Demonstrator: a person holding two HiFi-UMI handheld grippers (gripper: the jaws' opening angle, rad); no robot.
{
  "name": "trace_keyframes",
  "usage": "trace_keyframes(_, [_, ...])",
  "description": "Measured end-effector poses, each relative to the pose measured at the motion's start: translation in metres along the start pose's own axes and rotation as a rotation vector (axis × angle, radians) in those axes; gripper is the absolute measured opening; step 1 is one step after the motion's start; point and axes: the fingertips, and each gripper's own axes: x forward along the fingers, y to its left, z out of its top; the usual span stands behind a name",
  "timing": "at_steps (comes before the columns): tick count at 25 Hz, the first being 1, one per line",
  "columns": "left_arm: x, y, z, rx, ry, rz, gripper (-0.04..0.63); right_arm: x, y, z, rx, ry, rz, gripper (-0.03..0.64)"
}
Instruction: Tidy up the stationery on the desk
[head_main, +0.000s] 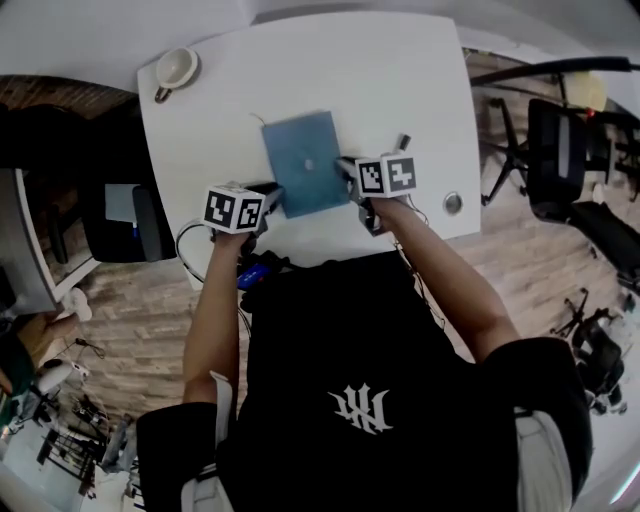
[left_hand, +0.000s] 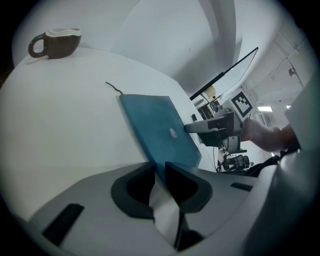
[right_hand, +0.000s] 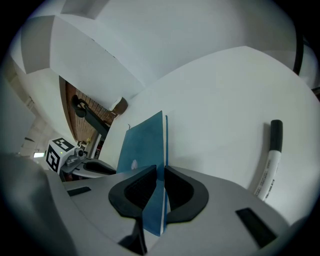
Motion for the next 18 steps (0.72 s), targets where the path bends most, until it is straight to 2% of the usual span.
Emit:
trace_keyframes(6, [0.007,-0.017,-0.017,0.014,0.040,-0.013,0.064,-0.011,-0.007,-0.020,0.035,0.012,-0.006,0.074])
trace_keyframes(9, [0.007,-0.018,-0.021,0.003,0.025,-0.021,0.064,-0.012,-0.008,-0.026,0.063,-0.015,0.003,0.074])
trace_keyframes(14, [0.008,-0.017,-0.020,0.028,0.044,-0.018,0.063,-0.011,-0.007,-0.025,0.011,0.011,0.006,0.074])
trace_keyframes(18, [0.008,-0.017,-0.021,0.046,0.055,-0.016,0.064,-0.011,-0.009,-0.024,0.018,0.000,0.027,0.074])
